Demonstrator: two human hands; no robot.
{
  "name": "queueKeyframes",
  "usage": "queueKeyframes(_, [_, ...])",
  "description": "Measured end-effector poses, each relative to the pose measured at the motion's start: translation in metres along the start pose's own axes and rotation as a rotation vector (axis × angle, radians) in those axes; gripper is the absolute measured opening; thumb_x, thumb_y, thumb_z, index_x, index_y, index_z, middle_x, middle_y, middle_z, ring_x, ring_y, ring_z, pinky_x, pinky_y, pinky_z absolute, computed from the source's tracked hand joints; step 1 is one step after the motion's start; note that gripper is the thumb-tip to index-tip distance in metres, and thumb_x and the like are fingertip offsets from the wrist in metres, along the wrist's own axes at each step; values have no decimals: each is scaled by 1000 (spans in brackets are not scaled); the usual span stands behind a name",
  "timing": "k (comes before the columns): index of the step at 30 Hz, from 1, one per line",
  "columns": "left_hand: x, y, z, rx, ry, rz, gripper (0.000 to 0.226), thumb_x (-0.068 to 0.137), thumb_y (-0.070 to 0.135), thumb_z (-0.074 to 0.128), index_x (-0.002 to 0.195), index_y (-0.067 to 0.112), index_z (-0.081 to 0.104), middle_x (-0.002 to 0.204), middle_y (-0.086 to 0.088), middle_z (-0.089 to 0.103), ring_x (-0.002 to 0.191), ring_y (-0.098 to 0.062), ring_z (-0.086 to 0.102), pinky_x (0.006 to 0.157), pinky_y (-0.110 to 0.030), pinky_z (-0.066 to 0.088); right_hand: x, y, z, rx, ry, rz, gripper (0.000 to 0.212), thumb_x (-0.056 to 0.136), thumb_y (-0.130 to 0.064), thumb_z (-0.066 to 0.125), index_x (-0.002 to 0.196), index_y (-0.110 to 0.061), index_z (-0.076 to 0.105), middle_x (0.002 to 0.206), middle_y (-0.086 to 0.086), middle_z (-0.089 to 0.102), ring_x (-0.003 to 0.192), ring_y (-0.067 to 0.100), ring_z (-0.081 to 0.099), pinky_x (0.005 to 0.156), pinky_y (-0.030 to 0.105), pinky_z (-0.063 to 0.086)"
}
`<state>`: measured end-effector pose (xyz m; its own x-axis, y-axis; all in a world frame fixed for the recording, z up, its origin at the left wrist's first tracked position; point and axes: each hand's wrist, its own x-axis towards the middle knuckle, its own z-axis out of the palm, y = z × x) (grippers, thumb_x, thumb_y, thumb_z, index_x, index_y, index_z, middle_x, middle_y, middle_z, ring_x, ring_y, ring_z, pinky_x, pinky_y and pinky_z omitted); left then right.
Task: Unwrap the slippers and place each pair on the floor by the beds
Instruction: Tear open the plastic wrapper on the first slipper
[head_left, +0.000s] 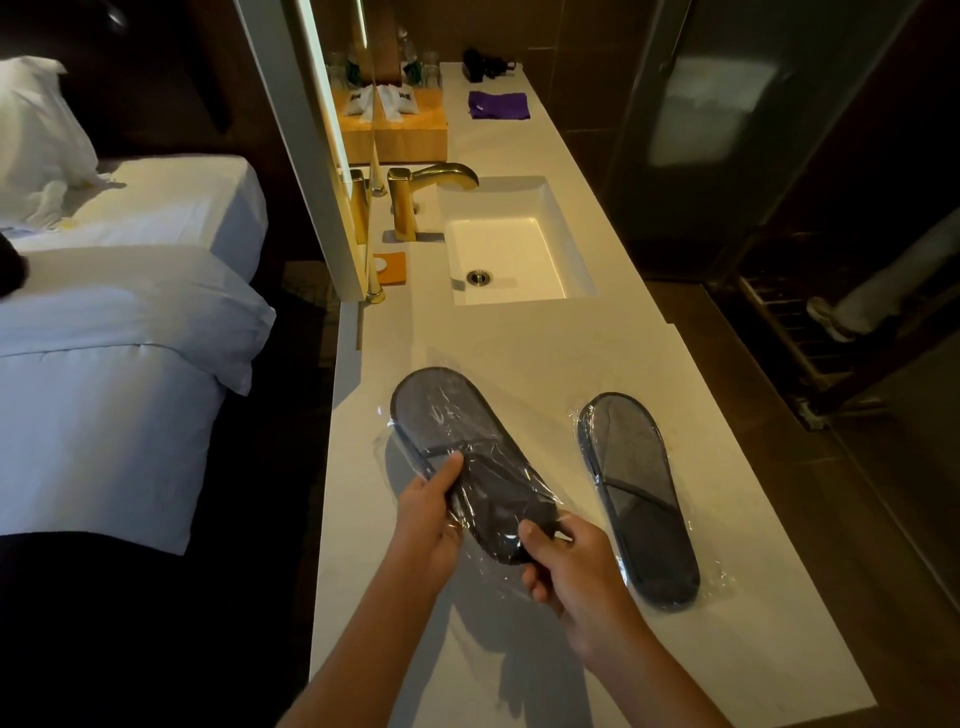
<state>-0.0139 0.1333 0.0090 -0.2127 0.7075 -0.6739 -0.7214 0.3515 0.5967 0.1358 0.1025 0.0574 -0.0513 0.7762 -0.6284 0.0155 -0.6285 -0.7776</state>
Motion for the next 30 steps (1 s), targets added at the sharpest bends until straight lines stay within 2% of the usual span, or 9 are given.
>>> queueKeyframes(3, [12, 16, 4, 10, 9, 7, 20, 91, 16, 66, 106, 3, 64, 93, -20, 77, 84, -34, 75, 69, -44, 61, 1, 5, -2, -84, -23, -24, 4, 93, -15, 64, 96, -13, 65, 57, 5, 66, 45, 11, 52, 45, 23, 43])
queueKeyframes(5, [20, 27, 8, 16, 20, 24, 22, 90, 16, 68, 108, 5, 63, 89, -18, 78, 79, -32, 76, 63, -43, 62, 2, 7, -4, -99, -43, -9, 4, 93, -18, 64, 97, -16, 66, 54, 5, 61, 45, 11, 49, 46, 24, 41])
queueKeyframes(8, [35, 44, 11, 2, 68, 42, 34, 84, 18, 75, 114, 5, 63, 102, -21, 75, 89, -37, 75, 67, -47, 61, 4, 11, -8, -111, -65, 30, 7, 92, -23, 65, 98, -18, 65, 56, 7, 58, 45, 12, 50, 48, 25, 42])
queueKeyframes(11, [50, 59, 11, 53, 103, 91, 37, 83, 21, 76, 113, 5, 63, 104, -19, 74, 91, -35, 74, 69, -45, 63, 7, 16, -13, -131, -107, 82, 17, 90, -24, 68, 104, -15, 63, 62, 8, 58, 50, 14, 54, 54, 27, 48])
queueKeyframes(14, [61, 68, 14, 113, 92, 106, 37, 83, 20, 76, 114, 4, 63, 105, -20, 74, 95, -36, 72, 82, -53, 60, 15, 16, -13, -159, -178, 125, 30, 87, -25, 72, 113, -12, 64, 86, 10, 68, 75, 20, 66, 70, 31, 56])
queueKeyframes(17, [69, 69, 23, 186, 57, 91, 34, 82, 19, 77, 110, 4, 64, 101, -19, 75, 93, -35, 74, 81, -50, 61, 29, 9, -9, -140, -150, 68, 33, 84, -33, 73, 112, -16, 66, 107, 10, 73, 101, 28, 70, 89, 45, 59])
queueKeyframes(21, [84, 73, 33, 223, 40, 80, 27, 82, 19, 77, 102, 4, 68, 99, -18, 76, 90, -32, 74, 74, -41, 62, 42, -1, -1, -142, -68, -33, 16, 88, -29, 70, 99, -18, 70, 99, 8, 76, 98, 26, 72, 89, 48, 59])
queueKeyframes(25, [110, 87, 36, 192, 102, 110, 12, 82, 9, 73, 93, 3, 72, 103, -24, 73, 95, -38, 70, 87, -54, 58, 49, 2, -7, -250, -90, -22, 10, 86, -22, 72, 93, -15, 70, 94, 6, 76, 95, 22, 71, 92, 49, 57])
queueKeyframes(30, [138, 91, 34, 261, 141, 100, 27, 77, 0, 75, 103, -6, 71, 95, -24, 73, 76, -29, 69, 77, -44, 62, 67, 11, -18, -319, -187, 112, 17, 83, -15, 75, 97, -8, 70, 100, 9, 76, 101, 25, 69, 101, 50, 50])
